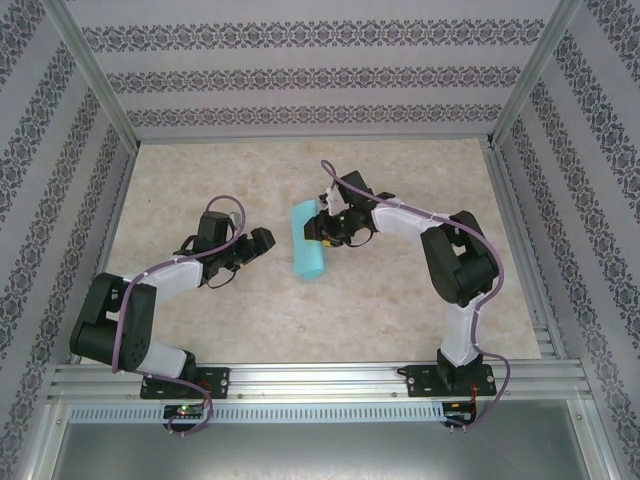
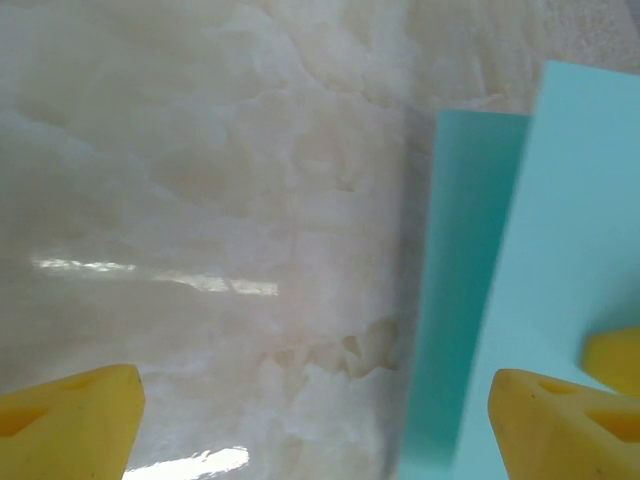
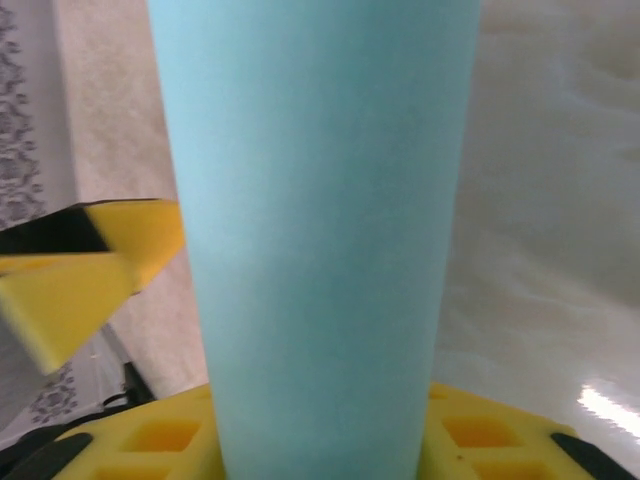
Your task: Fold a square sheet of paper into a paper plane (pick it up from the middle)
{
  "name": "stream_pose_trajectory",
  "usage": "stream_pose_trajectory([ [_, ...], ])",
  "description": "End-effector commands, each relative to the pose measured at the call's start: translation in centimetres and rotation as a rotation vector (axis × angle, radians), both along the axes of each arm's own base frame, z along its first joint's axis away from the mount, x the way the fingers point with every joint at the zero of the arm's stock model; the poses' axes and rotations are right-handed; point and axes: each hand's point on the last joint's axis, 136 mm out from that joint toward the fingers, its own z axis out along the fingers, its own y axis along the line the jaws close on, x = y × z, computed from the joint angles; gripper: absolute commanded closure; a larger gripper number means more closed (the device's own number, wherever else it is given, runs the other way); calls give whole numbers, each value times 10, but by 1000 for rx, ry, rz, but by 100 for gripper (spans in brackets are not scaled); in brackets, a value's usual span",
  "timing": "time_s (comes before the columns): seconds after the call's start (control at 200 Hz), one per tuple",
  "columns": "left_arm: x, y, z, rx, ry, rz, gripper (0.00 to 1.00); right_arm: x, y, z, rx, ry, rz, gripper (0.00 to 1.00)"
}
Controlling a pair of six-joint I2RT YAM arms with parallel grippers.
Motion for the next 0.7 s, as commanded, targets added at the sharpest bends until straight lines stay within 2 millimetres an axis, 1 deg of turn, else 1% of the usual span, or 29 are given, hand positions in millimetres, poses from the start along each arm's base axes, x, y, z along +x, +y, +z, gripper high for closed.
stream_pose_trajectory([
  [0.0, 8, -17, 9, -37, -40, -23, 10, 3, -15, -25, -121, -16, 12, 56],
  [0.105, 9, -25, 7, -29, -36, -38, 10, 5, -27, -33, -189, -31, 10, 50],
  [0.18, 10, -30, 7, -33, -35, -45, 10, 7, -35, -36, -223, -37, 5, 46],
  [0.32, 11, -37, 6, -37, -29, -57, 9, 8, -46, -30, -261, -60, -4, 38],
  [0.41, 11, -39, 5, -37, -28, -64, 9, 8, -51, -28, -285, -69, -9, 35],
  [0.495, 11, -42, 4, -39, -27, -66, 9, 7, -54, -29, -301, -68, -11, 35],
  [0.585, 12, -45, 4, -45, -24, -67, 10, 6, -54, -34, -307, -52, -14, 38],
  [0.694, 13, -50, 5, -62, -14, -82, 14, 3, -56, -43, -320, -21, -19, 42],
])
